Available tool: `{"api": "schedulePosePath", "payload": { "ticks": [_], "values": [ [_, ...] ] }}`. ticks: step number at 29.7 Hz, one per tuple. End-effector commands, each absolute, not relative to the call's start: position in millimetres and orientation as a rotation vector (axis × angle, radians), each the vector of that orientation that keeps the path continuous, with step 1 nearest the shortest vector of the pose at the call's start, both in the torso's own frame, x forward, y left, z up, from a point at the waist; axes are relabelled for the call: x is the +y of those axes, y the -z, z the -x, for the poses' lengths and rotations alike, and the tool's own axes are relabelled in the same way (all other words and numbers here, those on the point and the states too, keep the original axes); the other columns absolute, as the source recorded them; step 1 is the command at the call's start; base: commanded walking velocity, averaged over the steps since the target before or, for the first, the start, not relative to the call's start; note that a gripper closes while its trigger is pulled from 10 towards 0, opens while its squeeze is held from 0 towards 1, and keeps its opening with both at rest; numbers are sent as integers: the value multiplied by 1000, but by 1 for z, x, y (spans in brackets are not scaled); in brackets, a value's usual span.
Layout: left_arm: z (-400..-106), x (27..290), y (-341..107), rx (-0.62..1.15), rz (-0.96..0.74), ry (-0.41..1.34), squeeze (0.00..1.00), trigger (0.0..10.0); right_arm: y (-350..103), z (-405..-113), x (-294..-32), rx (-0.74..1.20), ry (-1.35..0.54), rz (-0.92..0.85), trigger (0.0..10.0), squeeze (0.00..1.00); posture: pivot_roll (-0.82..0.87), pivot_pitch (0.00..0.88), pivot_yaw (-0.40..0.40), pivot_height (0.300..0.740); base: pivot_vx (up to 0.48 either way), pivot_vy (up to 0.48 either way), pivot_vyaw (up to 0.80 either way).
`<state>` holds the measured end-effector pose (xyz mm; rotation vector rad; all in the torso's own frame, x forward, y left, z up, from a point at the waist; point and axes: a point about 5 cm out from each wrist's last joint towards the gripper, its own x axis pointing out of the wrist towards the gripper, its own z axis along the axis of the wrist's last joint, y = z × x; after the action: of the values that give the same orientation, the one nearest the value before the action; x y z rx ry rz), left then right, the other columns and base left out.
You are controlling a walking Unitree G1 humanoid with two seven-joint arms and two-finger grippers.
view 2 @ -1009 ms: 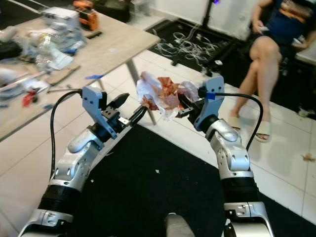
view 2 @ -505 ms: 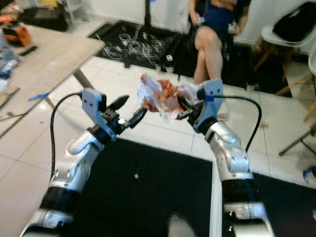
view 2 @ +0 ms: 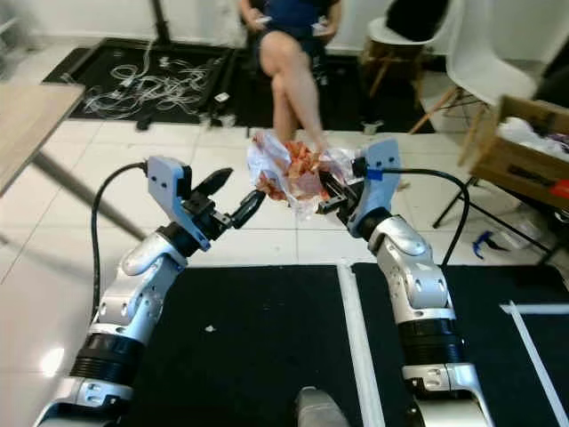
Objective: Picking trash to rubbish bin
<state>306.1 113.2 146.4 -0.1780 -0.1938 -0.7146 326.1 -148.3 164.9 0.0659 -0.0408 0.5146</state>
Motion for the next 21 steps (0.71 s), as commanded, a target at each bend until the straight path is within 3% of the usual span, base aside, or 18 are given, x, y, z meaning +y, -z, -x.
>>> {"api": "schedulePosePath", "payload": {
  "ticks": [1,21],
  "values": [
    [-305,111,-145,-194,184,725,0,10000,-163,-326,-152,-25,-501,-63,10000,0,-86,0,-20,740,0,0,-663],
    [-305,110,-144,-193,180,734,0,10000,-160,-327,-152,-7,-510,-76,10000,0,-85,0,-23,740,0,0,-720]
  ]
}}
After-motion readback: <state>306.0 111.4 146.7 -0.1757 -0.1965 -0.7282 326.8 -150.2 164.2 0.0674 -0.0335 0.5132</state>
